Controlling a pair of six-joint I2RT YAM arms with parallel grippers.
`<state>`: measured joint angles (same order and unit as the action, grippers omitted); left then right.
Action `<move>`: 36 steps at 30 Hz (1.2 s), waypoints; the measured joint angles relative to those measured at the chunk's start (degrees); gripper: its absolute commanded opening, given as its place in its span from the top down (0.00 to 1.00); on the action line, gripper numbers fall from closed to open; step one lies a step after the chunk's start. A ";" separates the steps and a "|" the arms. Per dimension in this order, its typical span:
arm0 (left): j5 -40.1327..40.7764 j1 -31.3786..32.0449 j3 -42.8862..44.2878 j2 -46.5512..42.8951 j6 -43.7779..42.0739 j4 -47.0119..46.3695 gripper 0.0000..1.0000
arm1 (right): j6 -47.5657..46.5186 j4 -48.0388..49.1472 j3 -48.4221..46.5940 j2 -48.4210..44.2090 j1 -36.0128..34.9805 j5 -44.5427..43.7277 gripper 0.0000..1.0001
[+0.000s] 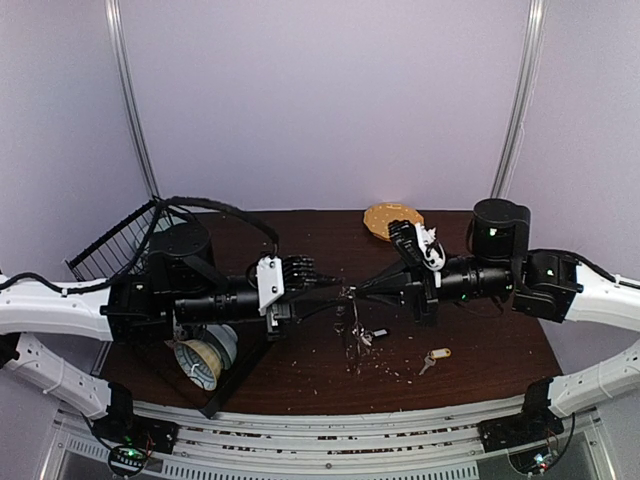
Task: Put the keys on the keyring
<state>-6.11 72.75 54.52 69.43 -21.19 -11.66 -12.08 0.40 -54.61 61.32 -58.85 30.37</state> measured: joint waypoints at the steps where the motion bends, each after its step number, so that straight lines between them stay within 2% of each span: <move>1: 0.44 0.00 0.15 0.15 -0.11 0.37 0.77 | -0.13 -0.26 0.00 0.00 -0.02 0.00 1.00; 3: 1.25 0.00 0.61 0.79 -0.35 0.87 0.71 | 0.02 -0.02 0.09 -0.13 -0.02 0.04 1.00; 6: 2.64 0.00 0.37 1.49 -0.37 0.13 0.69 | 2.14 4.79 2.45 -1.51 -0.02 0.39 1.00; 11: 2.89 0.00 -6.19 1.16 1.64 -12.15 0.69 | 8.79 18.36 9.40 -3.41 -0.02 0.81 1.00; 14: 1.44 0.00 -7.21 2.16 3.19 -16.65 0.70 | 12.52 24.50 11.56 -2.36 -0.02 1.22 1.00; 17: -1.01 0.00 -7.13 3.72 4.70 -20.52 0.82 | 14.38 27.78 12.04 -1.64 -0.02 1.66 1.00; 23: -2.43 -0.07 -7.06 4.37 6.71 -23.96 0.93 | 16.57 31.47 12.24 -1.49 -0.02 2.54 1.00; 28: -2.51 -0.07 -7.06 4.37 7.19 -24.35 1.00 | 16.61 32.00 12.24 -1.49 -0.02 2.73 1.00; 36: -2.38 -0.04 -7.06 4.35 8.15 -24.20 1.00 | 16.13 31.61 12.24 -1.46 -0.02 2.89 1.00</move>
<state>-8.49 72.71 47.46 73.78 -13.04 -35.86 4.05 32.01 -42.37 59.86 -58.87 33.26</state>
